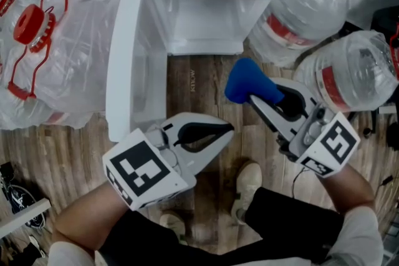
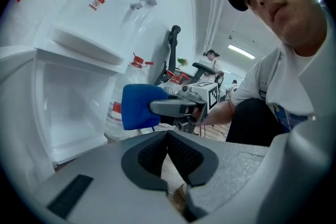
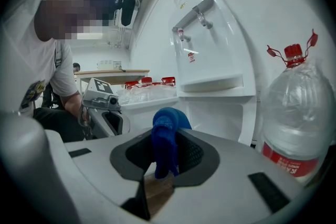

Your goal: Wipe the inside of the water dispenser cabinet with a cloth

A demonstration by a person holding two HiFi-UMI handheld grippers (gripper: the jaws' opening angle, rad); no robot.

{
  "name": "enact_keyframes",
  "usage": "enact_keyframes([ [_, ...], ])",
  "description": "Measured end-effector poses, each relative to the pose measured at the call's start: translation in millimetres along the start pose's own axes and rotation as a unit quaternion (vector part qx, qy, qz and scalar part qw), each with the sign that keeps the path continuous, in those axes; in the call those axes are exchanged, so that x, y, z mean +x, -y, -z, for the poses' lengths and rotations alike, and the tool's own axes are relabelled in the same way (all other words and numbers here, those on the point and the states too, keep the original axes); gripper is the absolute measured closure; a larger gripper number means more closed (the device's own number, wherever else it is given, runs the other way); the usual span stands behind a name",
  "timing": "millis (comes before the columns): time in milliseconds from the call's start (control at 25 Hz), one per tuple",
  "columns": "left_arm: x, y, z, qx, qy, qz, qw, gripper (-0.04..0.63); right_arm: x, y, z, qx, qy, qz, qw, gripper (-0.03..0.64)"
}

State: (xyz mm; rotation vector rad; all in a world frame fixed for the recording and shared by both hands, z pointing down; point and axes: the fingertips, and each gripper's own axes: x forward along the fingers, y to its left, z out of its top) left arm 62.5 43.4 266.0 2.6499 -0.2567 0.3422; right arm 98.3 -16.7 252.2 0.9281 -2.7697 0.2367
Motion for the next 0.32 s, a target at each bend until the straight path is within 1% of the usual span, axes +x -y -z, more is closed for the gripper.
enact_keyframes([
  [320, 2.5, -0.5, -0.4, 0.011, 0.0, 0.003, 0.9999, 0.592, 2.7, 2.0, 0.3, 0.0, -0.003, -0.001, 1.0, 0.532],
])
